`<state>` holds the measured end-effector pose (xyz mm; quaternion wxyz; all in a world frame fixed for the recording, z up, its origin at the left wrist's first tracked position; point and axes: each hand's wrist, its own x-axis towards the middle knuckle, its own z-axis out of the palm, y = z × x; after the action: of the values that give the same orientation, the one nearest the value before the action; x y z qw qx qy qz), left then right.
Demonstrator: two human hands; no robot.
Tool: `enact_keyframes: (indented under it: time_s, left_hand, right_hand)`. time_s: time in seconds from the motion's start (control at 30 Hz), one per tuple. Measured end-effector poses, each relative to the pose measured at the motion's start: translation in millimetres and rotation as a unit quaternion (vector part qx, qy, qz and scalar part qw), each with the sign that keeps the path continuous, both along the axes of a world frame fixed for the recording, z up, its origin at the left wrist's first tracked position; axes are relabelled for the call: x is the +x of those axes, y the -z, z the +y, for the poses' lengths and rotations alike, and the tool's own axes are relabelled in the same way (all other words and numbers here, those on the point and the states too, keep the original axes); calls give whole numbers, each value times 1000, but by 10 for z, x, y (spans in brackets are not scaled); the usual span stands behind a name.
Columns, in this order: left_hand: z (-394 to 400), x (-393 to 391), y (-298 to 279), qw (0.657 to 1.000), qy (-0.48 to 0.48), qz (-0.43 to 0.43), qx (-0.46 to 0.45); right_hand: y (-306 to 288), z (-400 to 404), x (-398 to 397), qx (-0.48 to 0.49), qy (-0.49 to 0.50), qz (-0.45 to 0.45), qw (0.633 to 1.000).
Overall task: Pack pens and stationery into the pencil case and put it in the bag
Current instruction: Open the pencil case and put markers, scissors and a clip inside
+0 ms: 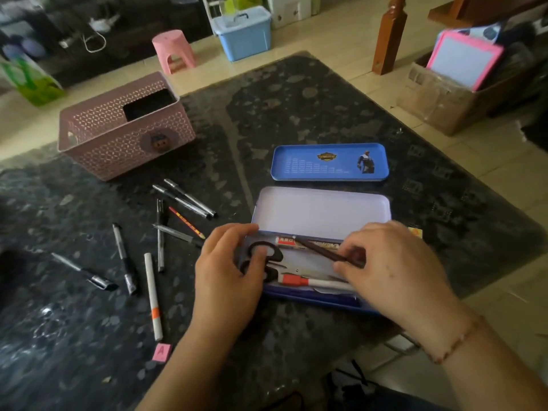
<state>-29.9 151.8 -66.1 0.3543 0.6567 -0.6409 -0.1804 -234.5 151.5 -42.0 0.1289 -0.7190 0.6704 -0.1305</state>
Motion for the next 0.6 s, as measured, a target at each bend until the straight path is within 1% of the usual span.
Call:
enact_keyframes:
  time_s: [0.07, 0.2, 0.33, 0.43, 0.47, 0.53, 0.6]
  left_hand:
    - [-26, 83, -4, 999, 7, -44, -7]
    - [-68, 248, 68, 998, -13, -55, -4]
    - [-47, 232, 119, 995, 32, -89, 8]
    - [-40, 206, 169, 994, 47, -101, 18]
    - [-36, 207, 181, 993, 48, -105, 20]
    - [-30, 216, 199, 992, 42, -119, 17]
    - [-28, 239, 204, 990, 37, -134, 10]
  right_hand:
    - [-5, 16, 36, 19, -5, 21, 1000]
    - [-20, 31, 61, 39, -2, 23, 999]
    - [-27, 22, 47, 54, -4, 15, 998]
    - [6, 13, 55, 57, -6, 11, 998]
    - [15, 1, 42, 54, 1, -8, 999]
    - [25, -40, -17, 38, 27, -78, 996]
    - [24, -93, -124, -25, 73, -137, 988]
